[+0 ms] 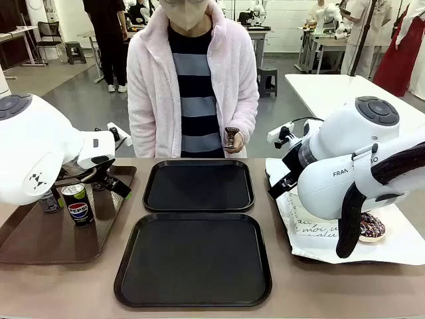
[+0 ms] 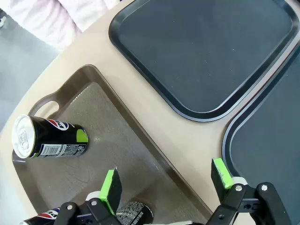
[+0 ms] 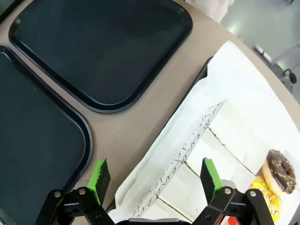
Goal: Set up donuts and drinks on trays.
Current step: Pick up one Pepsi coke and place it on the Flat Tray.
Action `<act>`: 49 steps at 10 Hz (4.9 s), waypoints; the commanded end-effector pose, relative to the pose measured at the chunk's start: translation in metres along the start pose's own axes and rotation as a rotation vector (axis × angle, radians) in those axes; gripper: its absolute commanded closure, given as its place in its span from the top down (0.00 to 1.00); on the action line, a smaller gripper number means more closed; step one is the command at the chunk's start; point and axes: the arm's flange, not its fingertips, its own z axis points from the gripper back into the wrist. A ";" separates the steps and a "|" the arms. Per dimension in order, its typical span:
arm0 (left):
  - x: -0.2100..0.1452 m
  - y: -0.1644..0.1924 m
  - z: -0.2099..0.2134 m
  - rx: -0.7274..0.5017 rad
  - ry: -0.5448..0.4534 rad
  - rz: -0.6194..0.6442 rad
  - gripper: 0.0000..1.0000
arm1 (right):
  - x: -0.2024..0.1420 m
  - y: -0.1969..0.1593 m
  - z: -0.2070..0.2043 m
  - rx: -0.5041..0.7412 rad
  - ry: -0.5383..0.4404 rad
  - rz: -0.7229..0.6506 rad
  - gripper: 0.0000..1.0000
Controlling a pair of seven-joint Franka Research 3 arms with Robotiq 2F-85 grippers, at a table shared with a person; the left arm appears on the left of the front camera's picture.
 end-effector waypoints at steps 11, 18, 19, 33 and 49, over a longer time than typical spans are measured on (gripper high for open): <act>0.000 0.000 0.000 0.000 0.000 0.000 1.00 | 0.000 0.000 0.000 0.000 0.000 0.000 1.00; -0.003 -0.019 0.079 -0.043 0.059 -0.069 1.00 | -0.007 0.017 0.085 -0.017 0.044 -0.016 1.00; -0.018 -0.029 0.099 -0.085 0.143 -0.095 1.00 | -0.022 0.026 0.106 -0.025 0.129 -0.021 1.00; -0.081 0.112 0.196 -0.915 -0.282 0.416 1.00 | -0.183 -0.112 0.160 0.880 -0.378 -0.720 1.00; -0.188 0.199 0.180 -0.901 -0.263 0.737 1.00 | -0.324 -0.209 0.192 0.818 -0.224 -1.049 1.00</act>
